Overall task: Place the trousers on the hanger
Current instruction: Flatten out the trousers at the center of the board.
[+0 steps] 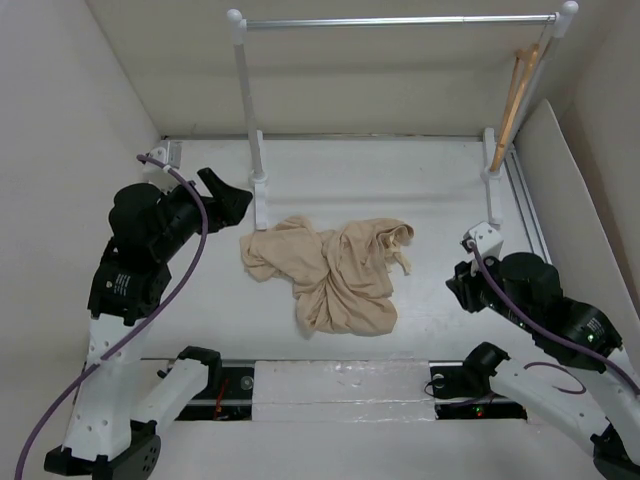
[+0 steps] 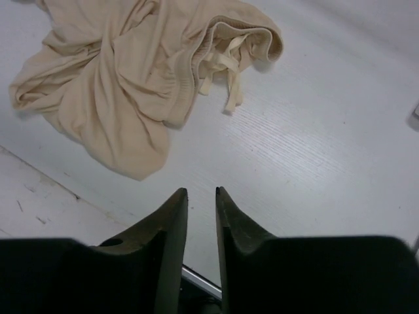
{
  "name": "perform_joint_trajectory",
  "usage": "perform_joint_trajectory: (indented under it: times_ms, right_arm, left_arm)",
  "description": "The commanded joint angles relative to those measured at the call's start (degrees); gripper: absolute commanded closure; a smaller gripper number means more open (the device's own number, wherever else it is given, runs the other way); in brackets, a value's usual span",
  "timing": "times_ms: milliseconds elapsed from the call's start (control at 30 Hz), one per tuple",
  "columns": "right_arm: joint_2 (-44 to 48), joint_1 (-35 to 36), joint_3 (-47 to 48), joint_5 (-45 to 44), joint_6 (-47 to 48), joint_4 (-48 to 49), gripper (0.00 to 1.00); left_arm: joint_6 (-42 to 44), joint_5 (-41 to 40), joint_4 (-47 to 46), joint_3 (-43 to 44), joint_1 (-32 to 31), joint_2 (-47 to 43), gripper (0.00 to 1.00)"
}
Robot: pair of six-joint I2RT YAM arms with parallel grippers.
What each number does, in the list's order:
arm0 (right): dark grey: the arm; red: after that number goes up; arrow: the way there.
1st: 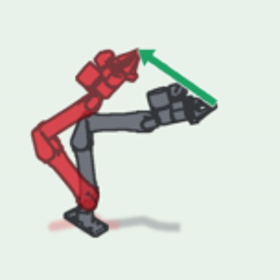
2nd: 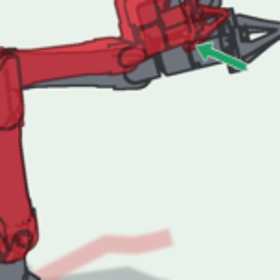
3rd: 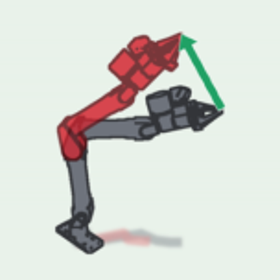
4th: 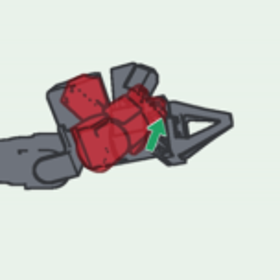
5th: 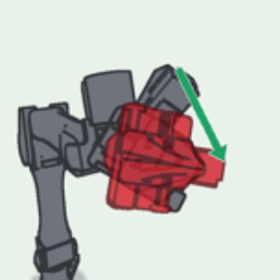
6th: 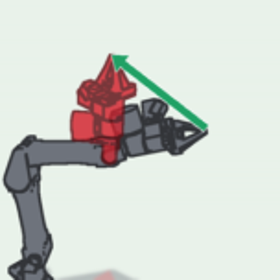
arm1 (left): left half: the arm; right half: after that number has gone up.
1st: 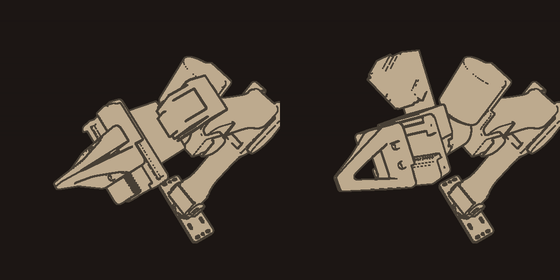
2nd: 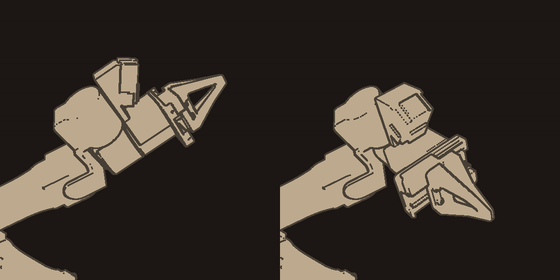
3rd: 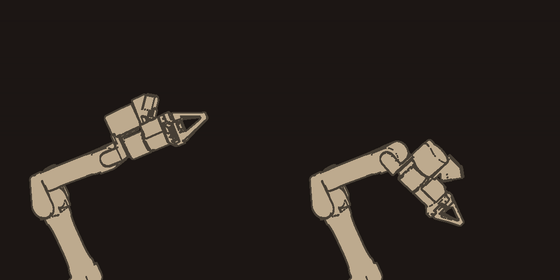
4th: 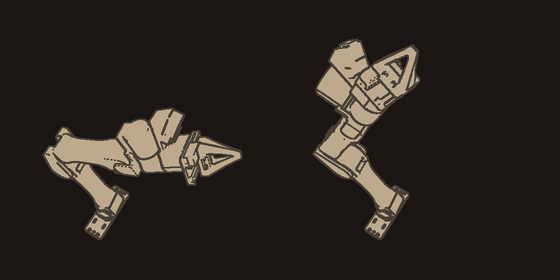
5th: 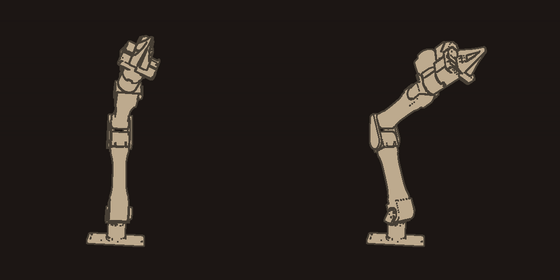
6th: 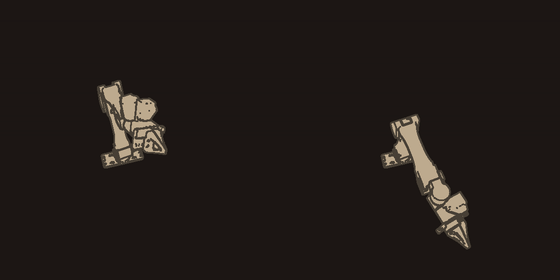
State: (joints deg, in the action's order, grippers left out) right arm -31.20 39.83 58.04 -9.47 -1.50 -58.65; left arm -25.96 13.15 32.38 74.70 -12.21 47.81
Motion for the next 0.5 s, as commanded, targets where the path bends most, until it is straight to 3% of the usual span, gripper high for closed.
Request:
perform_joint_trajectory:
  times_ms: [0, 67, 100, 133, 200, 233, 300, 333, 400, 467]
  right_arm:
    - [-0.35, 0.33, 0.24, -0.38, 0.27, 3.19, 0.71]
    - [-1.57, 0.33, -1.52, 1.99, 0.53, 5.20, 0.86]
    - [-2.10, 0.33, -1.79, 2.70, 0.79, 5.74, 0.96]
    - [-2.72, 0.33, -1.97, 2.79, 0.79, 6.09, 1.00]
    - [-4.04, 0.33, -2.49, 2.36, 0.71, 7.49, 1.00]
    - [-4.39, 0.33, -3.02, 2.01, 0.79, 8.28, 0.98]
    - [-7.10, 0.33, -3.90, 2.70, 2.99, 11.36, 0.85]
    - [-8.69, 0.33, -4.77, 3.23, 2.99, 11.89, 0.71]
    - [-12.02, -0.28, -5.39, 5.25, 3.25, 14.87, 0.52]
    - [-17.12, -0.28, -7.23, 7.09, 3.17, 19.77, 0.45]
  left_arm:
    - [0.12, 0.21, -1.71, -1.65, 0.34, -1.58, 0.28]
    - [0.38, 0.21, -0.74, -6.72, 0.34, -2.98, 0.29]
    - [0.38, 0.13, -0.57, -8.93, 0.34, -3.51, 0.33]
    - [-0.40, 0.12, -0.13, -11.13, 0.34, -4.47, 0.39]
    - [-1.37, 2.22, -0.56, -17.19, 0.34, -5.18, 0.49]
    - [-1.55, 3.89, -1.43, -19.22, 0.34, -5.88, 0.65]
    - [-1.90, 7.24, -2.67, -25.28, 0.34, -5.98, 0.75]
    - [-1.91, 7.07, -3.98, -26.95, 0.34, -5.63, 0.82]
    - [0.01, 4.36, -5.04, -29.43, 0.34, -4.49, 0.83]
    - [1.34, 1.63, -6.80, -27.86, 0.34, -0.46, 0.79]
